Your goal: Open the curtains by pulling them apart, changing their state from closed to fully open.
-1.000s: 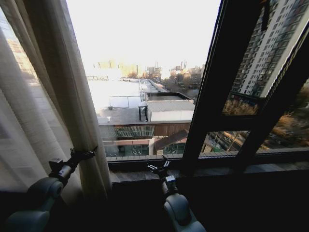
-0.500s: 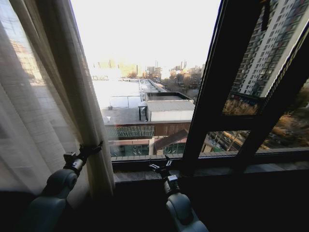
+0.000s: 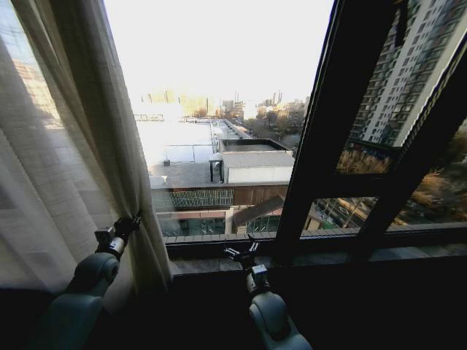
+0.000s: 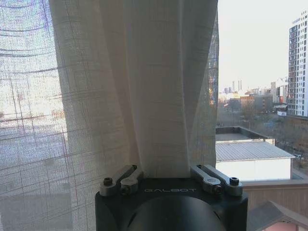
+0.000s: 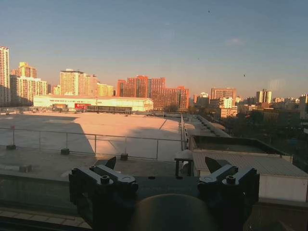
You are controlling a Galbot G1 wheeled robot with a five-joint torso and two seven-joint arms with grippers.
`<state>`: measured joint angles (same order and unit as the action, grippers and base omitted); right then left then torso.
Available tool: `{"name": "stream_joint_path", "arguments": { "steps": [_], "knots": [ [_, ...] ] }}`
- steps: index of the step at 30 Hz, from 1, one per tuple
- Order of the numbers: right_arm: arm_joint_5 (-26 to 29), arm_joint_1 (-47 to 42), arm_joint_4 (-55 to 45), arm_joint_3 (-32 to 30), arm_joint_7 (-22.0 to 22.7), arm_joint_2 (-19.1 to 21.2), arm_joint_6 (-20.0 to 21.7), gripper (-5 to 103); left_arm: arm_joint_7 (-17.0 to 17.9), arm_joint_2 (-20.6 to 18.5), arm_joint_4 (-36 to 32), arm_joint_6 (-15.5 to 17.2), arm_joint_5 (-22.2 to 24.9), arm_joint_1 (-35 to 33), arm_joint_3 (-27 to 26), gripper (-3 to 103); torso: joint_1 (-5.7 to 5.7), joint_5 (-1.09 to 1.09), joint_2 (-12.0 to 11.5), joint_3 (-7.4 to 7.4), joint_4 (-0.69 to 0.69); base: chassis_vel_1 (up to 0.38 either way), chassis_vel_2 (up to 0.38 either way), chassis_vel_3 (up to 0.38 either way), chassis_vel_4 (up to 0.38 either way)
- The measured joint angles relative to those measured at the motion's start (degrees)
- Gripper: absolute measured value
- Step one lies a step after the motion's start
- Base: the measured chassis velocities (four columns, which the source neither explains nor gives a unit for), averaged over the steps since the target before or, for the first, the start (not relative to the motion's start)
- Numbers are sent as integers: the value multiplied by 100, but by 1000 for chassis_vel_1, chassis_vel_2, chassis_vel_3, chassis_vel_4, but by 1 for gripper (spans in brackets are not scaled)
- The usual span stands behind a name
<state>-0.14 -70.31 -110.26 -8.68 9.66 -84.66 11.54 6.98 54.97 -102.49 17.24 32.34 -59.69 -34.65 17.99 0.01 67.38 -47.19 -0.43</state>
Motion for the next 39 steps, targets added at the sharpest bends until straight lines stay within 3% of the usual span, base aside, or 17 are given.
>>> {"name": "stream_joint_path", "arguments": {
  "steps": [2, 5, 12, 15, 16, 20, 24, 27, 28, 32, 36, 38, 39],
  "knots": [
    [0, 0, 0, -7, 0, 3, 0, 100, -6, -9, -1, 3, 9, 3, -9, 10, 0, 0, 0, 0, 0, 0, 0, 0, 0],
    [-1, -2, 0, -15, 0, 5, 0, 100, -8, -14, 3, 9, 13, 18, -19, 2, 0, 0, 0, 0, 0, 0, 0, 0, 0],
    [-3, -9, 1, -9, -5, 13, -1, 100, 205, -8, 139, 25, 19, 81, -176, 0, 0, -1, 0, 0, -2, 0, 0, 0, 0],
    [-3, 32, 35, 16, -14, 14, -6, 100, 868, -60, 513, 66, 19, 224, -536, 0, 0, -1, 0, 0, -1, 0, 0, 0, 0],
    [-3, 32, 35, 16, -14, 14, -6, 100, 868, -60, 513, 66, 19, 224, -536, 0, 0, -1, 0, 0, -1, 0, 0, 0, 0],
    [-1, 105, 105, 80, -21, 12, -14, 100, 1539, -248, 1143, 28, -45, 405, -1175, 0, 0, -2, 0, 0, -2, 0, 0, 0, 0],
    [1, 170, 210, 146, -28, 7, -46, 100, 1941, -608, 1879, -107, -56, 417, -1986, 0, 0, -1, 0, 1, -2, 0, 0, 0, 0],
    [2, 256, 364, 245, -36, -14, -119, 100, 2457, -927, 2624, -251, -124, 412, -2573, 0, 0, 1, 1, 1, 0, 0, 0, 0, 0],
    [2, 256, 364, 245, -36, -14, -119, 100, 2457, -927, 2624, -251, -124, 412, -2573, 0, 0, 1, 1, 1, 0, 0, 0, 0, 0],
    [6, 415, 511, 367, -40, -48, -151, 100, 3211, -1171, 3301, -280, -421, 491, -2983, -2, 0, -4, 1, 1, 5, 0, 0, 0, 0],
    [18, 475, 550, 407, -40, -60, -154, 100, 3302, -1171, 3204, -192, -446, 435, -3030, 6, 0, -5, 1, 1, 3, 0, 0, 0, 0],
    [41, 489, 563, 423, -40, -56, -155, 100, 3237, -1038, 2653, 7, -406, 239, -2951, 18, 0, 0, 1, 0, 0, 0, 0, 0, 0],
    [41, 489, 563, 423, -40, -56, -155, 100, 3237, -1038, 2653, 7, -406, 239, -2951, 18, 0, 0, 1, 0, 0, 0, 0, 0, 0]
  ]
}}
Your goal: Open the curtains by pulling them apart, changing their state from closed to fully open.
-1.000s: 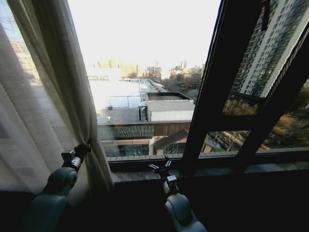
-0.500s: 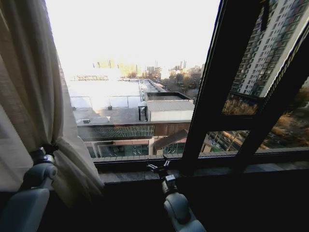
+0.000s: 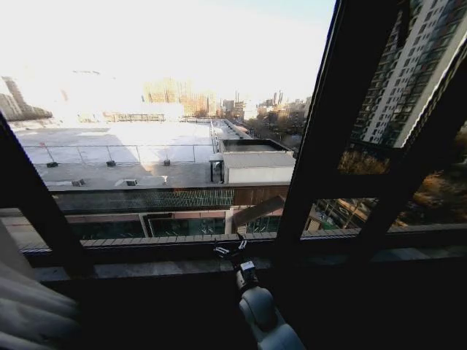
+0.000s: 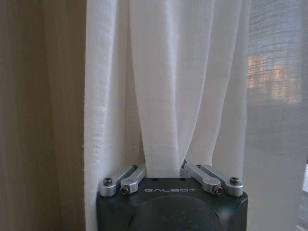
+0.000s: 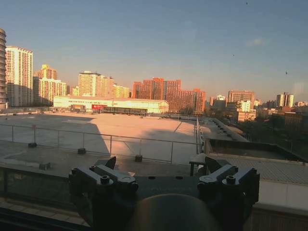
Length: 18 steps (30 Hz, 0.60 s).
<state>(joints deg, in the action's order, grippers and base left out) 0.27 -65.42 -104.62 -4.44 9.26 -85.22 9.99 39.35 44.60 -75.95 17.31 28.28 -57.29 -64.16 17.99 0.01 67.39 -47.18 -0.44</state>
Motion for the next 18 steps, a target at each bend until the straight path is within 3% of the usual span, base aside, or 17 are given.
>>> {"name": "stream_joint_path", "arguments": {
  "steps": [3, 5, 7, 8, 10, 11, 15, 16, 18],
  "knots": [
    [19, -21, -11, -1, 2, 16, -1, 100, -639, 367, -1183, 324, 141, -495, 254, 33, 0, 1, 0, 0, -3, 0, 0, 0, 0],
    [23, -27, -21, -2, 3, 20, -1, 100, -778, 435, -1383, 357, 166, -585, 296, 33, 0, 1, 0, 0, -2, 0, 0, 0, 0],
    [77, -64, -96, -12, 18, 55, 12, 100, -1482, 772, -2203, 450, 202, -986, 397, 44, 0, 0, 0, 0, -2, 0, 0, 0, 0],
    [77, -64, -96, -12, 18, 55, 12, 100, -1482, 772, -2203, 450, 202, -986, 397, 44, 0, 0, 0, 0, -2, 0, 0, 0, 0],
    [175, -112, -211, -44, 44, 91, 108, 100, -2246, 1092, -2953, 348, 205, -1480, 450, 56, 0, 2, 0, 0, -2, 0, 0, 0, 0],
    [175, -112, -211, -44, 44, 91, 108, 100, -2246, 1092, -2953, 348, 205, -1480, 450, 56, 0, 2, 0, 0, -2, 0, 0, 0, 0],
    [413, -122, -433, -146, 193, 150, 266, 100, -3708, 1464, -3700, -148, 191, -2236, 447, 78, -1, 3, 0, 0, 0, 0, 0, 0, 0],
    [413, -122, -433, -146, 193, 150, 266, 100, -3708, 1464, -3700, -148, 191, -2236, 447, 78, -1, 3, 0, 0, 0, 0, 0, 0, 0],
    [560, -85, -530, -207, 306, 170, 381, 100, -4034, 1588, -3899, -293, 249, -2462, 455, 84, 0, 1, 0, 0, 1, 0, 0, 0, 0]
  ]
}}
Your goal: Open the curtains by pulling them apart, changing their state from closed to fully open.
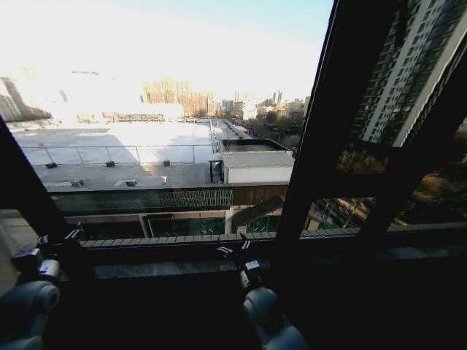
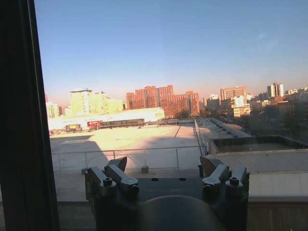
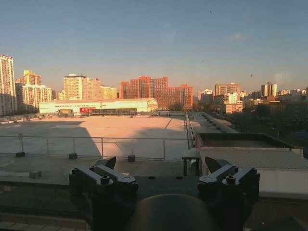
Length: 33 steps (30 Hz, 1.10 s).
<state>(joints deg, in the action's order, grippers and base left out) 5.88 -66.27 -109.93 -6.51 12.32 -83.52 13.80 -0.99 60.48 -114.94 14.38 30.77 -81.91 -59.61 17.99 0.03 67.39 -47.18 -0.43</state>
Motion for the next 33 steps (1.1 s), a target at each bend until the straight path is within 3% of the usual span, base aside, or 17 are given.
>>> {"name": "stream_joint_path", "arguments": {
  "steps": [2, 6, 19, 33],
  "knots": [
    [132, 34, -113, -83, 97, 21, 189, 100, -262, 116, -167, -59, 76, -159, 17, 93, 0, 0, 0, 0, 0, 0, 0, 0, 0],
    [214, 47, -248, -180, 112, 66, 390, 100, -382, 258, -395, -34, 138, -268, 81, 100, 0, 0, 0, 0, -1, 0, 0, 0, 0],
    [253, 8, -420, -321, 117, 165, 567, 100, -279, 588, -762, 161, 113, -322, 241, 100, 1, -1, -1, 0, -1, -18, -74, 11, 63],
    [252, 88, -359, -463, 118, 197, 572, 100, -229, 765, -1020, 155, 52, -492, 247, 100, -1, -1, 0, 0, -1, -150, -326, 142, 325]
  ]
}}
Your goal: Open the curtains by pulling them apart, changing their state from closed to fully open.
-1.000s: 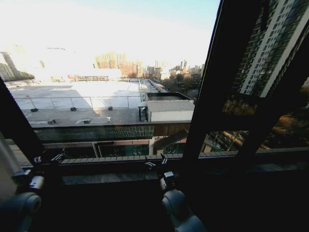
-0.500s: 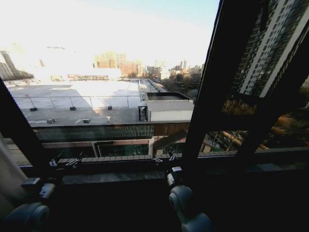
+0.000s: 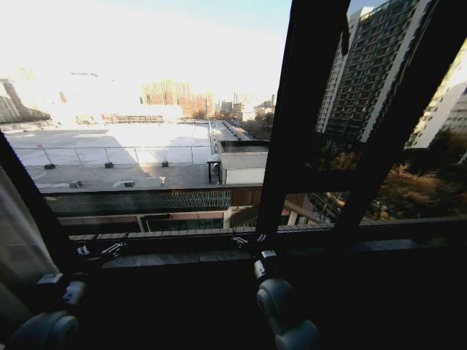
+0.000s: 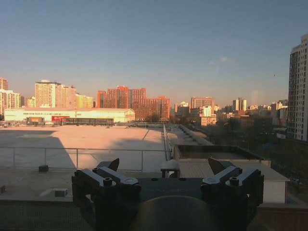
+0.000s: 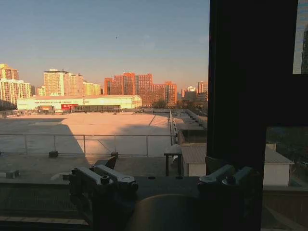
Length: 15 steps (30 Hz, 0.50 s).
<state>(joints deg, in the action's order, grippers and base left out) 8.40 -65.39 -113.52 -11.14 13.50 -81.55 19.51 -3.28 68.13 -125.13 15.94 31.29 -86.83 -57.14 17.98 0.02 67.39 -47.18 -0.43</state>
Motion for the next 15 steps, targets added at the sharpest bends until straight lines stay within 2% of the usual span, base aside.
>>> {"name": "stream_joint_path", "arguments": {
  "steps": [15],
  "knots": [
    [72, -79, -33, -166, 3, 207, 10, 100, -9, 202, -229, 0, -98, -96, 58, 100, 0, 0, 0, -1, 0, -279, -422, 275, 430]
  ]
}}
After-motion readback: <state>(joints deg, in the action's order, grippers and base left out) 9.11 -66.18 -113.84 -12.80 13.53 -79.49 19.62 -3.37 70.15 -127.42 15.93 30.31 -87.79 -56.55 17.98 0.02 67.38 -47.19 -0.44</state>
